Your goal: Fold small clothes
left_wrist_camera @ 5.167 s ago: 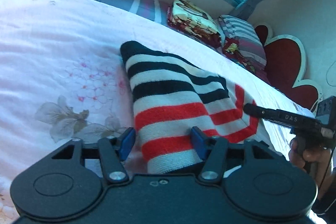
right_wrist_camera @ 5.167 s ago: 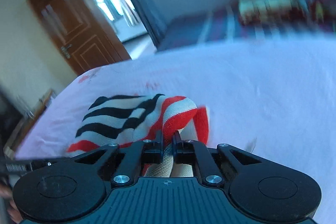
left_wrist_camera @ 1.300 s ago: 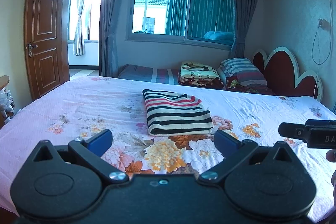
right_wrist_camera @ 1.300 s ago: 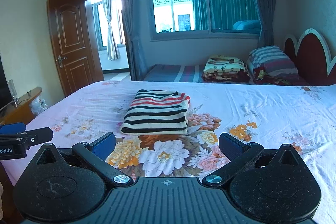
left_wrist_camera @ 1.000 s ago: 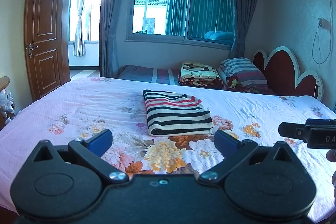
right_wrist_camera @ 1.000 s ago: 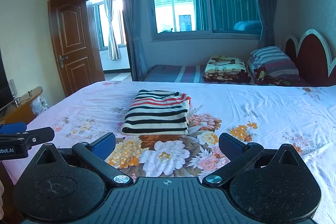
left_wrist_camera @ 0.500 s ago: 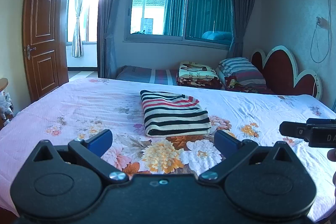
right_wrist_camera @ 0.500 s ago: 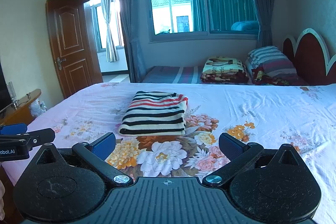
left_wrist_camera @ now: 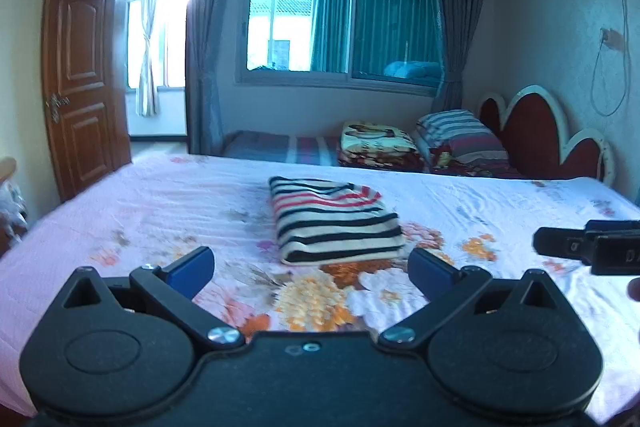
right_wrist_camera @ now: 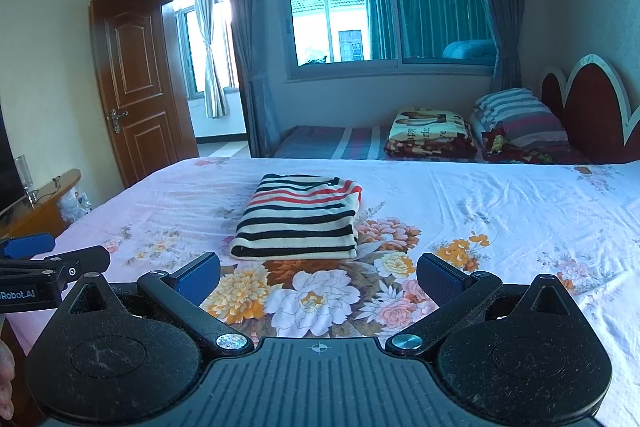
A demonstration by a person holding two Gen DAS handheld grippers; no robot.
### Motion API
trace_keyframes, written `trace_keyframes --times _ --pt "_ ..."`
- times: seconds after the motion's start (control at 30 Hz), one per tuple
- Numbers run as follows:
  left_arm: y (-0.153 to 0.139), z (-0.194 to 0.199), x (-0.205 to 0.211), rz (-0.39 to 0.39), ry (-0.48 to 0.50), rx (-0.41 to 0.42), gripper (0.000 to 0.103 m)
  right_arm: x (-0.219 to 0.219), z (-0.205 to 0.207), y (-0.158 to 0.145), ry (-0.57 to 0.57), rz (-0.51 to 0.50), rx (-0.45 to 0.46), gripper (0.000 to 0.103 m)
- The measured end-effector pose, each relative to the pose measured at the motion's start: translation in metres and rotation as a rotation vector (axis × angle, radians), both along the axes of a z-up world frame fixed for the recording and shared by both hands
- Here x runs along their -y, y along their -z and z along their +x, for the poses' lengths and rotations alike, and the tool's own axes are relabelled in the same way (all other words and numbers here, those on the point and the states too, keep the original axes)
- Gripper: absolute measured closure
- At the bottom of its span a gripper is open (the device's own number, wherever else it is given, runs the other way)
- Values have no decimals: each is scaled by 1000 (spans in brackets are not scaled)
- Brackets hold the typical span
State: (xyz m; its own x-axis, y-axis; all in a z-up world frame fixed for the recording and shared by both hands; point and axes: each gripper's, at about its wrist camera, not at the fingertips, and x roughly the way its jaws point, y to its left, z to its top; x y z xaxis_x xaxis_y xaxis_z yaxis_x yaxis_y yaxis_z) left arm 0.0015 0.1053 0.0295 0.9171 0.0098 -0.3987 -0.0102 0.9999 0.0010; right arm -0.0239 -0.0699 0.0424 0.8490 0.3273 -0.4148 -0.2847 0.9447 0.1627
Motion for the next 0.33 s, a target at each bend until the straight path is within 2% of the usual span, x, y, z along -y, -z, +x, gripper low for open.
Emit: trace_keyframes --times 0.07,0.33 --pt "1 0 0 24 13 18 1 0 0 0 0 1 -1 0" --pt "3 6 -2 0 10 -18 1 -1 2 1 -8 0 -8 0"
